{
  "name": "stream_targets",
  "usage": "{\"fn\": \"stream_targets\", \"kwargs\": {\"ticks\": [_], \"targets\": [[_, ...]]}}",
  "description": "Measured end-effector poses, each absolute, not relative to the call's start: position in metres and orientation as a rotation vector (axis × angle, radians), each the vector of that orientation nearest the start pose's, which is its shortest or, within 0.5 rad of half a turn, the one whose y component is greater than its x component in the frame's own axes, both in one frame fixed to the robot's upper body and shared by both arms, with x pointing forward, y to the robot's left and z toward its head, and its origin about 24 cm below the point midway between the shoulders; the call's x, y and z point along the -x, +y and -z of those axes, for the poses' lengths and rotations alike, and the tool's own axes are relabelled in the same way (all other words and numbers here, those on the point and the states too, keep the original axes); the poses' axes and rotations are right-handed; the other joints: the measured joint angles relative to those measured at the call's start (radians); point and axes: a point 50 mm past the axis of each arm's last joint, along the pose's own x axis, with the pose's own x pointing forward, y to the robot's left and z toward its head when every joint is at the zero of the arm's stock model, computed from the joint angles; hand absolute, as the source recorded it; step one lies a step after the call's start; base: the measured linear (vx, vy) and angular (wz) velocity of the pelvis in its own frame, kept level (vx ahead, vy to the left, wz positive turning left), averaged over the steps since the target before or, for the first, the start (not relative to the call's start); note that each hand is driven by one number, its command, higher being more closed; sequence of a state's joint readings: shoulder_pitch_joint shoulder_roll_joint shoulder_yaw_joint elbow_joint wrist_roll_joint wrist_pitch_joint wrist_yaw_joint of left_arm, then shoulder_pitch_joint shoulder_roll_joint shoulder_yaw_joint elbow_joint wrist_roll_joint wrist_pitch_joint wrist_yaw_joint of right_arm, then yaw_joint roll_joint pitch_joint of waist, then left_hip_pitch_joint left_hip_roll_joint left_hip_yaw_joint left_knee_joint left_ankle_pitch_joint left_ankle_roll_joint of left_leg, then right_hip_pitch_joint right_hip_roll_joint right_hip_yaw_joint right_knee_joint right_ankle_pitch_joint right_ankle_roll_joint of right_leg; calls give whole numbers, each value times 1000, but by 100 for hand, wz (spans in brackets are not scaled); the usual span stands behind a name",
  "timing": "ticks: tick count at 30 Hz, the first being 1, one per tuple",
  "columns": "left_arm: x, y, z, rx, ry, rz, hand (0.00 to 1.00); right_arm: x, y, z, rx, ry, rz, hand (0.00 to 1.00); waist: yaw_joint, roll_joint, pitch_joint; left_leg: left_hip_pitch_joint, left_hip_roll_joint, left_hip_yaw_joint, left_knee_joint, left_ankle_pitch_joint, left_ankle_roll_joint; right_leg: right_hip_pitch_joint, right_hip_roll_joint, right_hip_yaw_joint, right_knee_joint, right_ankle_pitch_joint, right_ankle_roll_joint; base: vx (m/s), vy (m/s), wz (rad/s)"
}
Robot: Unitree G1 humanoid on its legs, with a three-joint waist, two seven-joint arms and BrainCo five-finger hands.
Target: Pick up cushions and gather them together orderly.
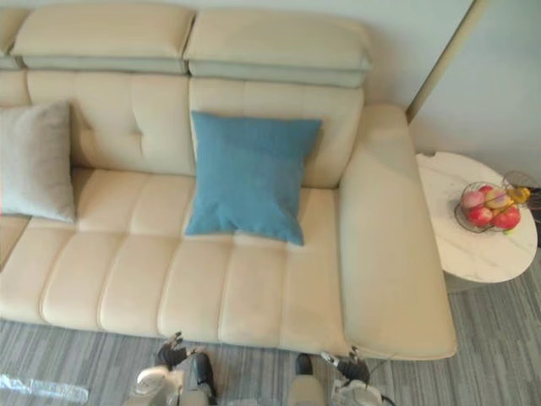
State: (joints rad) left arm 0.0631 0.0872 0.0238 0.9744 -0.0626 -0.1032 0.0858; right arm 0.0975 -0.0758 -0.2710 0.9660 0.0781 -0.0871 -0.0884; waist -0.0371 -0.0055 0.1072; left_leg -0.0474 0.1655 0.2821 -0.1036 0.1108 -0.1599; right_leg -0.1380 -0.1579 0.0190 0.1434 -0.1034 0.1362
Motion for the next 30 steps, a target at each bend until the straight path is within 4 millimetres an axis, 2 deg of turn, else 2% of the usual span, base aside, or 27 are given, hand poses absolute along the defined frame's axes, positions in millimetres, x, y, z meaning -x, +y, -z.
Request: {"fn": "stream_targets", "kwargs": {"ticks": [1, 4, 9, 12, 13, 14, 15, 16, 17, 18, 19, 20, 21, 22, 24, 26, 27, 28, 29, 30], "targets": [[-118, 192, 151, -65, 960, -185, 0, -98, -225, 150, -73, 975, 446, 0, 0, 4, -20, 12, 0, 4, 0, -6, -3, 11, 0, 3, -7, 0, 0, 23, 9, -8], [-106, 191, 155, -81, 1005, -174, 0, -92, -224, 153, -75, 1000, 448, 0, -5, 16, -36, 32, -1, -7, 0, -11, -6, 38, 0, -4, -12, 0, 0, 18, 0, 3], [-113, 192, 153, -88, 987, -174, 0, -91, -224, 154, -77, 1017, 451, 0, -13, 20, -34, -27, -3, -83, 39, -6, -1, 48, -8, -74, -12, -4, -1, -29, -15, 41], [-123, 192, 150, -97, 959, -180, 0, -112, -223, 150, -74, 975, 439, 0, -3, 31, -12, -132, 5, -123, 108, 9, 9, -19, -2, -99, 51, -16, -18, -100, -30, 43], [-125, 192, 149, -100, 954, -176, 0, -121, -222, 147, -74, 949, 434, 0, -8, 39, -4, -138, 10, -144, 73, 50, -1, -34, 12, -106, 49, -15, -34, -131, -38, 32], [-131, 191, 148, -96, 943, -175, 0, -126, -220, 145, -83, 932, 433, 0, -4, 33, 4, -137, 6, -124, 102, -2, 8, -40, -7, -135, 47, -2, -41, -118, 6, 31], [-135, 191, 147, -93, 943, -181, 0, -132, -217, 144, -104, 917, 440, 0, -7, 6, 24, -191, -2, -90, 305, -100, 12, -45, -34, -151, 72, -3, -42, -73, 34, 18], [-139, 189, 146, -84, 935, -180, 0, -134, -216, 143, -120, 904, 456, 0, -5, 4, 29, -239, 3, -67, 611, -222, 19, -30, -46, -152, 93, -3, -43, -97, 43, 2], [-137, 185, 147, -71, 936, -178, 0, -131, -218, 142, -116, 893, 466, 0, -6, 21, 26, -243, 19, -65, 688, -268, 3, -17, -20, -154, 101, -3, -43, -88, -8, 3], [-140, 183, 146, -66, 927, -176, 0, -134, -219, 139, -115, 875, 469, 0, -14, 39, 19, -244, 28, -73, 664, -289, -13, -14, -4, -159, 103, -2, -43, -107, 19, 27], [-148, 182, 142, -79, 900, -163, 0, -133, -213, 141, -130, 882, 463, 0, -27, 41, 7, -209, -1, -91, 519, -286, -6, -45, -2, -154, 83, 2, -46, -110, 13, 46], [-155, 183, 139, -94, 876, -153, 0, -133, -209, 142, -138, 887, 460, 0, -31, 10, 6, -180, -30, -103, 425, -273, 28, -56, -11, -153, 63, 11, -48, -161, 50, 31], [-170, 187, 133, -109, 838, -152, 0, -137, -203, 142, -152, 888, 453, 0, -20, -24, 31, -176, -58, -101, 428, -249, 40, -65, -33, -153, 33, 59, -48, -118, 23, -16], [-169, 185, 133, -104, 842, -150, 0, -143, -203, 140, -150, 876, 447, 0, -14, -16, 35, -168, -52, -101, 397, -274, 55, -72, -10, -144, 7, 95, -43, -94, 23, -32], [-163, 186, 136, -99, 863, -160, 0, -148, -196, 139, -147, 871, 422, 0, -11, -41, 56, -120, -62, -57, 330, -230, 63, -70, -15, -102, -15, 130, -41, -140, 14, -47], [-153, 187, 140, -98, 887, -166, 0, -147, -193, 140, -119, 880, 392, 0, -9, -45, 57, -112, -61, -39, 341, -231, 69, -68, -14, -84, -19, 144, -38, -175, 25, -43], [-151, 190, 141, -96, 891, -180, 0, -144, -191, 141, -94, 889, 372, 0, -6, -49, 56, -109, -52, -14, 354, -241, 80, -67, -12, -66, -35, 152, -13, -157, 17, -42], [-146, 189, 143, -88, 905, -189, 0, -141, -191, 142, -86, 895, 366, 0, 9, -35, 52, -110, -30, 4, 345, -241, 93, -56, 3, -55, -55, 130, 31, -166, 8, -54], [-143, 189, 143, -77, 909, -203, 0, -142, -189, 141, -83, 893, 356, 0, 28, -15, 60, -109, 3, 16, 343, -241, 92, -79, 27, -55, 49, 83, -12, -165, -1, -36], [-142, 192, 143, -80, 909, -216, 0, -143, -191, 140, -78, 886, 357, 0, 25, -12, 60, -100, 18, 14, 337, -242, 88, -95, 42, -60, 190, 48, -41, -87, -31, -4]]}}
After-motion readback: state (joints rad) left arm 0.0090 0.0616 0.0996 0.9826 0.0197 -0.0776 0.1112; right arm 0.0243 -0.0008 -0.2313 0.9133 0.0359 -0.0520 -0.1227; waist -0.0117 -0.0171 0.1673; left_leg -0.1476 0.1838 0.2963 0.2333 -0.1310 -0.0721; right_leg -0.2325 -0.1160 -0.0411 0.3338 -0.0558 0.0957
